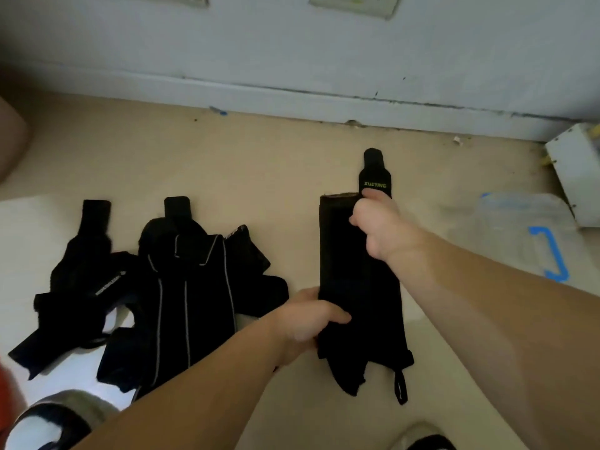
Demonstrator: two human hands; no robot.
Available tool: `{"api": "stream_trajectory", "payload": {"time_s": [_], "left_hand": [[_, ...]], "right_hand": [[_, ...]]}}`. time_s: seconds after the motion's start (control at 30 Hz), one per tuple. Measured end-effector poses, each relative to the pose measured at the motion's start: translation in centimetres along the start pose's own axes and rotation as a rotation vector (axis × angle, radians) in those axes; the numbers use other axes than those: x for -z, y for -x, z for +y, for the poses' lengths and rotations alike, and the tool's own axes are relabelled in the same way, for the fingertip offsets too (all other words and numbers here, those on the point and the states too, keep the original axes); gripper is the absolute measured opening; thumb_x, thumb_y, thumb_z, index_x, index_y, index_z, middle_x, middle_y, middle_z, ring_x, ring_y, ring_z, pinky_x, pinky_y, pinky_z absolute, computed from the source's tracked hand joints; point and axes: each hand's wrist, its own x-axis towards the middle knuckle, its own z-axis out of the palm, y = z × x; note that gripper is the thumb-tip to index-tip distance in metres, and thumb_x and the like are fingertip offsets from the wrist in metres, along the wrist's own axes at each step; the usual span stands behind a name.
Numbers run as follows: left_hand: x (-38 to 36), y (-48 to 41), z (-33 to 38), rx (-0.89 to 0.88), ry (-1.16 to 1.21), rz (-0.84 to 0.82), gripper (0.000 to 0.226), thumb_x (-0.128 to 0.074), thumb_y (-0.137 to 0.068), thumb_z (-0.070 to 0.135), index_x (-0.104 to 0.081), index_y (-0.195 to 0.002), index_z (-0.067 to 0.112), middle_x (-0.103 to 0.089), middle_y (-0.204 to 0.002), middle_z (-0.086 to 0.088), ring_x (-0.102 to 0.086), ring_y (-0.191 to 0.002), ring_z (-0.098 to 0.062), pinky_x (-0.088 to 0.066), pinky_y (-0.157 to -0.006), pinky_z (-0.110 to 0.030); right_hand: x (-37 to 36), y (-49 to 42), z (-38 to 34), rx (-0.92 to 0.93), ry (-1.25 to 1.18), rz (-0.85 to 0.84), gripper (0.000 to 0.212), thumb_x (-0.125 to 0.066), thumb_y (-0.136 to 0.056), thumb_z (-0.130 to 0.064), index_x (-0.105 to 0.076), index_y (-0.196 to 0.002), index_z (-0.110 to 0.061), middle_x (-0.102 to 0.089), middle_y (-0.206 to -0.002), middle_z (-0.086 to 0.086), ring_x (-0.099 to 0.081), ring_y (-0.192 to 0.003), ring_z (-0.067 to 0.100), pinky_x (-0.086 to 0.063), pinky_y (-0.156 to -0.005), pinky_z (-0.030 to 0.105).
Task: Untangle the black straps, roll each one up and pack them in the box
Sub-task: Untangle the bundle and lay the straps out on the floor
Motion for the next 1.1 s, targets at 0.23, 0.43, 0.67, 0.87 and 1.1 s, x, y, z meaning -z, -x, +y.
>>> {"api": "stream_trajectory", "payload": {"time_s": [0.23,0.43,0.67,0.87,1.1], "left_hand": [[0.5,-3.5,1.9,-0.111,0.081,0.313,0.049,-0.073,-0.097,0.014,-0.052,-0.142,0.019,-0.071,-0.12,-0.007,-0.073,-0.103,-0.024,-0.064,-0.078,-0.031],[1.0,-6.1,-0.4,-0.124,-0.392,0.456,0.057,-0.066,-0.092,0.015,-0.039,-0.142,0.023,-0.069,-0.111,-0.003,-0.071,-0.097,-0.021,-0.065,-0.086,-0.042],[-0.1,-6.3,-3.0,-0.019,-0.701,0.492,0.096,-0.055,-0.106,0.034,0.021,-0.165,0.03,-0.063,-0.113,-0.002,-0.065,-0.087,-0.017,-0.058,-0.075,-0.033],[-1.9,-7.9,-3.1,-0.158,-0.689,0.502,0.096,-0.061,-0.103,0.016,0.01,-0.167,0.02,-0.056,-0.147,-0.02,-0.06,-0.127,-0.035,-0.048,-0.097,-0.037],[-4.8,-10.5,-1.6,-0.209,-0.71,0.366,0.088,-0.059,-0.103,0.011,-0.001,-0.169,0.015,-0.053,-0.153,-0.018,-0.057,-0.135,-0.034,-0.047,-0.105,-0.034]], "right_hand": [[-1.5,-4.9,-0.8,0.292,0.208,-0.08,0.099,-0.054,-0.093,0.015,-0.013,-0.17,-0.033,-0.032,-0.171,0.005,-0.04,-0.152,0.026,-0.043,-0.111,0.028],[-0.4,-6.4,7.4,0.263,1.026,-0.127,0.065,-0.062,-0.1,-0.017,-0.036,-0.159,-0.015,-0.036,-0.164,0.012,-0.033,-0.152,0.036,-0.041,-0.119,0.056],[3.7,-5.8,12.8,0.311,1.236,-0.212,0.096,-0.052,-0.097,-0.003,0.007,-0.17,-0.023,0.021,-0.177,-0.006,0.018,-0.164,0.019,-0.008,-0.134,0.038],[7.1,-6.9,12.9,0.217,1.247,-0.15,0.1,-0.048,-0.091,0.005,0.008,-0.171,-0.023,0.023,-0.176,-0.009,0.018,-0.164,0.019,-0.008,-0.134,0.044],[6.6,-6.6,10.8,0.384,1.193,-0.064,0.053,-0.042,-0.11,-0.024,-0.034,-0.16,-0.013,-0.025,-0.171,0.011,-0.02,-0.159,0.032,-0.032,-0.124,0.049]]}}
